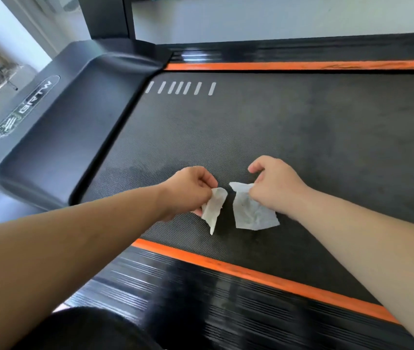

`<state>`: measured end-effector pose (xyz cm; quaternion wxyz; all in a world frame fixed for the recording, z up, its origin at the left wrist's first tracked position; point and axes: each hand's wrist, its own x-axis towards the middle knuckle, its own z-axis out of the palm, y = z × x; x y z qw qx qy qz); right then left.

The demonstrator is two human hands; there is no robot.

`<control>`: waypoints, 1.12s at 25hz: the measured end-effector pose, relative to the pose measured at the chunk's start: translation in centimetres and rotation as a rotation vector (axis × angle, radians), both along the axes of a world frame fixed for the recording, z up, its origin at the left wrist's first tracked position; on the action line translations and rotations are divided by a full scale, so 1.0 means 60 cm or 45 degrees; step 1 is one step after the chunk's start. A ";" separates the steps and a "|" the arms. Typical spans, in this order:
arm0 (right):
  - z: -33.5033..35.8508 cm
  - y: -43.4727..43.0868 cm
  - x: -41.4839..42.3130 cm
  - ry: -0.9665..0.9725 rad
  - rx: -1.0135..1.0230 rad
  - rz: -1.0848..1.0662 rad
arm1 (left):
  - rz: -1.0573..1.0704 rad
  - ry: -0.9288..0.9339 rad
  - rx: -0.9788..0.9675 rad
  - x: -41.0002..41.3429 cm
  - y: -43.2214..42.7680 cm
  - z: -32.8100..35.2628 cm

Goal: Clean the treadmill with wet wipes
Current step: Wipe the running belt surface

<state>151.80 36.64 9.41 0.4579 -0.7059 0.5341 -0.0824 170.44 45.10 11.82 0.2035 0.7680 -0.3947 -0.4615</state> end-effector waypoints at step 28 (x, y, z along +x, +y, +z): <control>0.000 -0.014 0.109 -0.744 0.935 -0.280 | 0.677 -0.029 -0.536 0.103 -0.048 -0.028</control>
